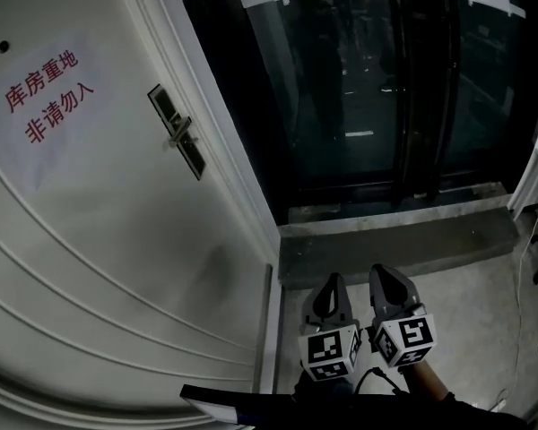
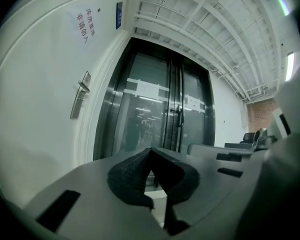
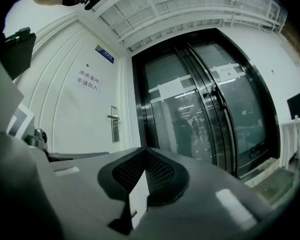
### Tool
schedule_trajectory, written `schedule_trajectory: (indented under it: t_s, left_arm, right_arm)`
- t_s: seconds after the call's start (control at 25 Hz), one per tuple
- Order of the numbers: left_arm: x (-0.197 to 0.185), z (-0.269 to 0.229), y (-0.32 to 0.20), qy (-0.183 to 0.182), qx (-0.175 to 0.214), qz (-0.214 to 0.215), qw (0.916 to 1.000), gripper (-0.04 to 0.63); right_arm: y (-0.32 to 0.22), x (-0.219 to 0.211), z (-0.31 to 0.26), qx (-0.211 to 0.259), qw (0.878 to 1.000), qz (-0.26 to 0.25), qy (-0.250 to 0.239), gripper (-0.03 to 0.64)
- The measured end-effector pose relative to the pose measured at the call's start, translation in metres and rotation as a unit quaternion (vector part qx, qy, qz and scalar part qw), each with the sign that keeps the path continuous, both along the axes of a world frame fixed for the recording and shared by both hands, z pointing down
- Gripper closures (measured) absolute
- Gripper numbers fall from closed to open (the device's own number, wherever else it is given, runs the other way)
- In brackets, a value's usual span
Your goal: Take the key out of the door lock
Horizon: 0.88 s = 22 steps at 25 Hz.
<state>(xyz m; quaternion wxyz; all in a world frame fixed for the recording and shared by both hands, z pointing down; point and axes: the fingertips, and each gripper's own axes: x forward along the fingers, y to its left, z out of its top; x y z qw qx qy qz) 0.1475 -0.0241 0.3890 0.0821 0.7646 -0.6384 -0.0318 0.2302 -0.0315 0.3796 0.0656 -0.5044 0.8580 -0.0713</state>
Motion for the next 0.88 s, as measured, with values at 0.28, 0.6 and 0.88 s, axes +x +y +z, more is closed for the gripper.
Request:
schedule_trajectory:
  t_s: [0.28, 0.6, 0.88]
  left_arm:
    - [-0.055, 0.007, -0.077, 0.004, -0.011, -0.021, 0.9997, 0.597]
    - [-0.116, 0.023, -0.117, 0.017, -0.025, -0.070, 0.9971, 0.597]
    - [-0.166, 0.028, -0.159, 0.033, -0.026, -0.142, 0.9890, 0.595]
  right_arm:
    - [-0.080, -0.045, 0.002, -0.001, 1.000, -0.008, -0.005, 0.615]
    - [-0.129, -0.103, 0.014, -0.009, 0.999, -0.050, 0.008, 0.615]
    - [-0.184, -0.159, 0.021, -0.008, 0.992, -0.122, 0.003, 0.615]
